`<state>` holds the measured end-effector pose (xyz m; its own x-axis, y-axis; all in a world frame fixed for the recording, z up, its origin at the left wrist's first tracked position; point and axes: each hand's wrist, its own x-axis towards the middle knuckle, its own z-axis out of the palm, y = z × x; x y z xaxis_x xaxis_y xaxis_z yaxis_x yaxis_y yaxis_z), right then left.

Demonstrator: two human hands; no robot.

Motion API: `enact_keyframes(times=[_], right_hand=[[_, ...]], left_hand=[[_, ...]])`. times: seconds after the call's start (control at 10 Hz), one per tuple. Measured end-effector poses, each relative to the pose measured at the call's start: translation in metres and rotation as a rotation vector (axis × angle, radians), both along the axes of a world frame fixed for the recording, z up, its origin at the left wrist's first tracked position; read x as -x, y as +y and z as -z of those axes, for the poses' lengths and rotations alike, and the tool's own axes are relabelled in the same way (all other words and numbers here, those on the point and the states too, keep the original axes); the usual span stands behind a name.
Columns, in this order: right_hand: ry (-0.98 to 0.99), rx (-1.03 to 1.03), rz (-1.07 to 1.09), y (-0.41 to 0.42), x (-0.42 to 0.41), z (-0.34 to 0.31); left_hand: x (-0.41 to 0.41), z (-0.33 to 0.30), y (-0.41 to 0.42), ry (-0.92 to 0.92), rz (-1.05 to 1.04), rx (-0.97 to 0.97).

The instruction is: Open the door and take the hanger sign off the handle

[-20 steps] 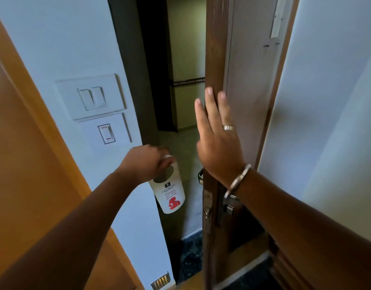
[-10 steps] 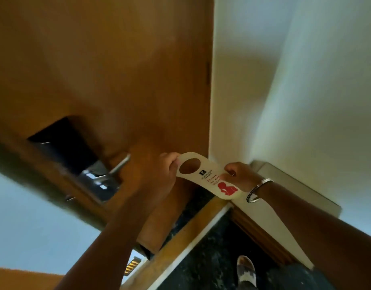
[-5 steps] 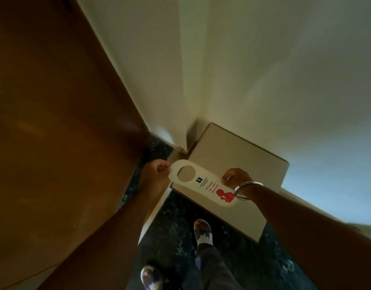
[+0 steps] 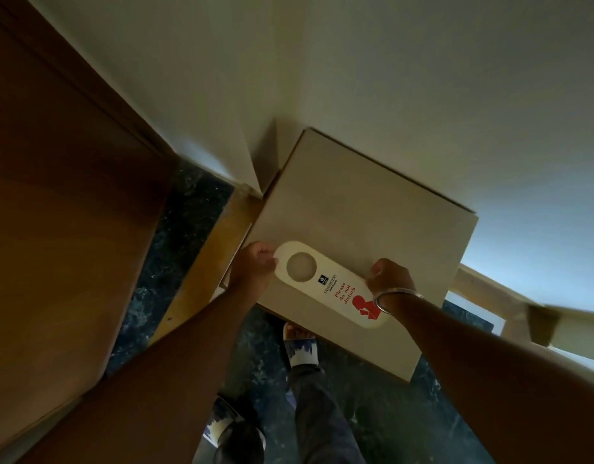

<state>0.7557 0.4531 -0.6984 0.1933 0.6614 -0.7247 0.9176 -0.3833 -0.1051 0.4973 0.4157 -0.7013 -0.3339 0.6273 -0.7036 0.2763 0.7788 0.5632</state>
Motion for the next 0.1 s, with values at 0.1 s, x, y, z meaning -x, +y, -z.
enact_keyframes(times=[0.1], right_hand=[[0.038,-0.08,-0.072,-0.0105,0.0066,-0.0103]], left_hand=[[0.001,-0.012,0.0043,0.07,0.115,-0.038]])
